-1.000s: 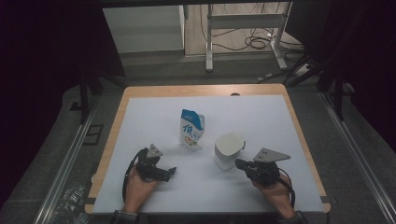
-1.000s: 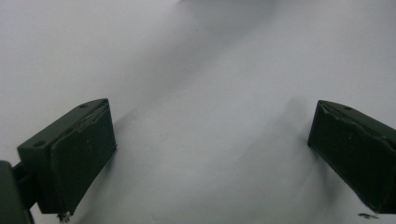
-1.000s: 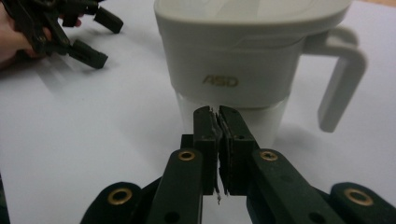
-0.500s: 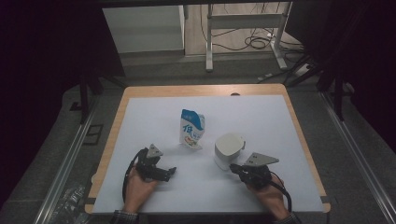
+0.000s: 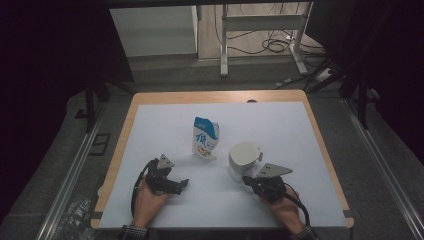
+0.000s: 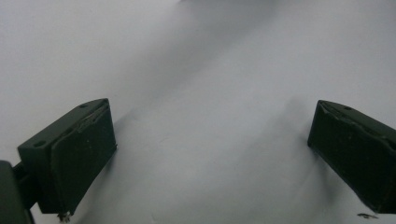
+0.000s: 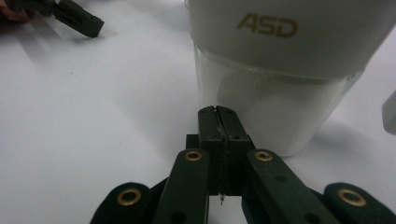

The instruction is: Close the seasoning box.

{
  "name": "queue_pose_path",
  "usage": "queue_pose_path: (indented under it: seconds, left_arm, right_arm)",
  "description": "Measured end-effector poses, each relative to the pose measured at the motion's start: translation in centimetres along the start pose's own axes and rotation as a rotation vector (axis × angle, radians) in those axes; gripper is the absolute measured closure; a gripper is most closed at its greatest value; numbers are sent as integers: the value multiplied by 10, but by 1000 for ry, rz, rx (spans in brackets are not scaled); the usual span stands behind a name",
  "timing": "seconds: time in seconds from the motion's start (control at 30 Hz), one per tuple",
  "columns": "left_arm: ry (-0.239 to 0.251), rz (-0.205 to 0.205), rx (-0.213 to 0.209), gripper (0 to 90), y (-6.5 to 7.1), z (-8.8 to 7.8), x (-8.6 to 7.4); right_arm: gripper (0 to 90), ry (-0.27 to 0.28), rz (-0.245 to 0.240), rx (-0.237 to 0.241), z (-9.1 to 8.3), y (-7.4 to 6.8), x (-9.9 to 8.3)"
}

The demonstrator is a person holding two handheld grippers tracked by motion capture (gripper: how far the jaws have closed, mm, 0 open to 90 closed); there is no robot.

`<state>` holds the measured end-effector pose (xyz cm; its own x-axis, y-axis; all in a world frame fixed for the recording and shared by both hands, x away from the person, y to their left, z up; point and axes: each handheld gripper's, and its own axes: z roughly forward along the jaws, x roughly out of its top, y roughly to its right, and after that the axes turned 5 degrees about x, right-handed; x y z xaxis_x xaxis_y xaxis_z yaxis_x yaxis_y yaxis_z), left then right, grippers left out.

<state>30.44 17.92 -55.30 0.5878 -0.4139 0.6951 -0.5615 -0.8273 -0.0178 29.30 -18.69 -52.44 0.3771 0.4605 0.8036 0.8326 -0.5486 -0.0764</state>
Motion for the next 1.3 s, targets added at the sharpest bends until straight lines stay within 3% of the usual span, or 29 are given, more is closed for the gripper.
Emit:
queue_pose_path:
  seconds: [0.1,0.6,1.3]
  left_arm:
    - [0,0,0,11,0,0,0]
    - [1,-1,0,11,0,0,0]
    - [0,1,0,11,0,0,0]
  right_arm:
    - [888,-10,-23,-15,5,-2,2]
    - [890,-21,-46,-35,22,0,11]
    - [891,-33,-42,-80,35,12,19]
